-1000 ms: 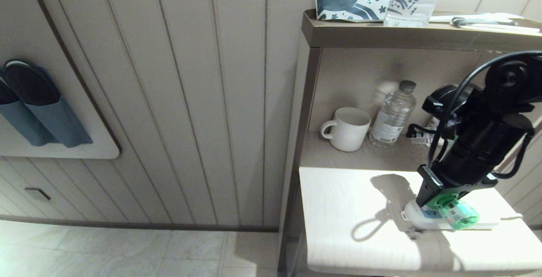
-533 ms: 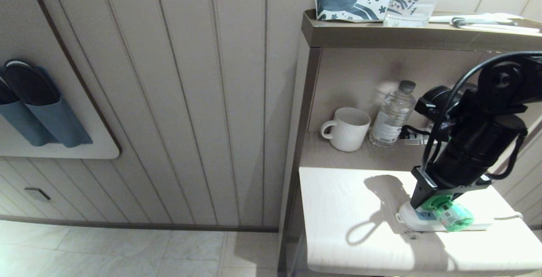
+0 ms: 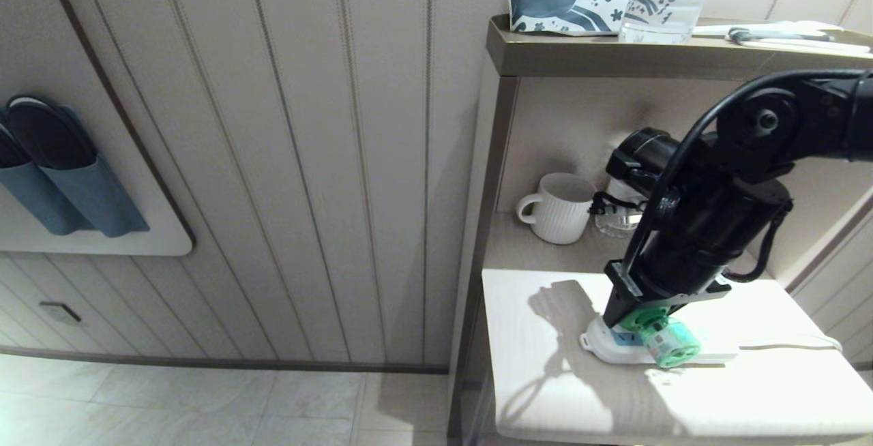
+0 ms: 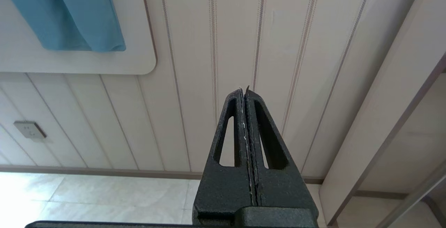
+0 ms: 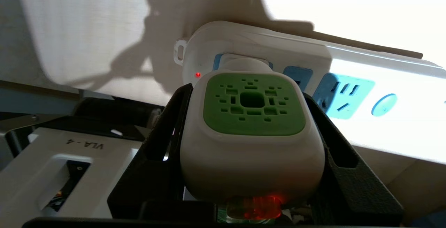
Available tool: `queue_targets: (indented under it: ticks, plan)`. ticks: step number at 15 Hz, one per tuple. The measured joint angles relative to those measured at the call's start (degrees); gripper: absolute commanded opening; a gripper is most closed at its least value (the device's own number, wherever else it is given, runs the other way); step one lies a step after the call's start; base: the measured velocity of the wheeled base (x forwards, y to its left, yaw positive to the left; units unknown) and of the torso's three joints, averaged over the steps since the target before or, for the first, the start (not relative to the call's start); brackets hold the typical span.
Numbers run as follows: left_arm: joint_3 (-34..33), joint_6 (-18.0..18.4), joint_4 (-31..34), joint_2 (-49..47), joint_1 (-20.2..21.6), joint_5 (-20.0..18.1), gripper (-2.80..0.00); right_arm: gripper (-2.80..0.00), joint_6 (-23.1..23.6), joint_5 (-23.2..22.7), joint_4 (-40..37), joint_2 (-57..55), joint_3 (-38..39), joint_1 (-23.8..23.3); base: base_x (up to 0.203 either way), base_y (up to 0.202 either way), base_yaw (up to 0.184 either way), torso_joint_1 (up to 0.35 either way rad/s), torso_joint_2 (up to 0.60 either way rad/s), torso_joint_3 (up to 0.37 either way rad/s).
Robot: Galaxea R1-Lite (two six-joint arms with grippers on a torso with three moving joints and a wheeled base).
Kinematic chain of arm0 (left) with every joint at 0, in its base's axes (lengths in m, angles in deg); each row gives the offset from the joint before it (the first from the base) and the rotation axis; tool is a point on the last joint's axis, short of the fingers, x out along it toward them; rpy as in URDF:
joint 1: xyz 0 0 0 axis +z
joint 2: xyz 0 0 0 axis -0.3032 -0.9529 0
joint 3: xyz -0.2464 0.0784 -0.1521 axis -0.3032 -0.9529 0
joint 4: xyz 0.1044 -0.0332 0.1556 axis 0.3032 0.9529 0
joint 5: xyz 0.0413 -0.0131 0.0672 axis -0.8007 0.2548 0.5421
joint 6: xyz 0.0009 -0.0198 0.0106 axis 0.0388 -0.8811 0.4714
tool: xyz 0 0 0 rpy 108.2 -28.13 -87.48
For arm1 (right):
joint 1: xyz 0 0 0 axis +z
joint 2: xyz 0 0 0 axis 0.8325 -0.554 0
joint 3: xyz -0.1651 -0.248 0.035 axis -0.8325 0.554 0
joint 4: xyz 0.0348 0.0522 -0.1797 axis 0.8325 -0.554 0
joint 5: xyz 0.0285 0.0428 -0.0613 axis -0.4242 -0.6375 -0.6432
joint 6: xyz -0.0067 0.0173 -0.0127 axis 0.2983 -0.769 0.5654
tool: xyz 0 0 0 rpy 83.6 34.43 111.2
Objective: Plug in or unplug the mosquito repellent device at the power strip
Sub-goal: Hold the socket with your left hand and unplug it with your right hand
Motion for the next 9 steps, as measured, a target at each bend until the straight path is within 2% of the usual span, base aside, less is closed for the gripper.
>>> queue_targets:
  ticks: [4, 9]
  plan:
    - [0.0, 0.0, 0.0, 0.0, 0.0, -0.02, -2.8, -2.8, -4.71, 0.6, -0.3, -3.13, -4.51, 6.48, 0.0, 0.0, 0.0, 0.0, 0.0, 0.0]
    - [0.0, 0.0, 0.0, 0.0, 0.0, 0.03, -2.8, -2.8, -6.84, 0.83, -0.59, -7.03, -8.29, 9.34, 0.0, 0.0, 0.0, 0.0, 0.0, 0.0]
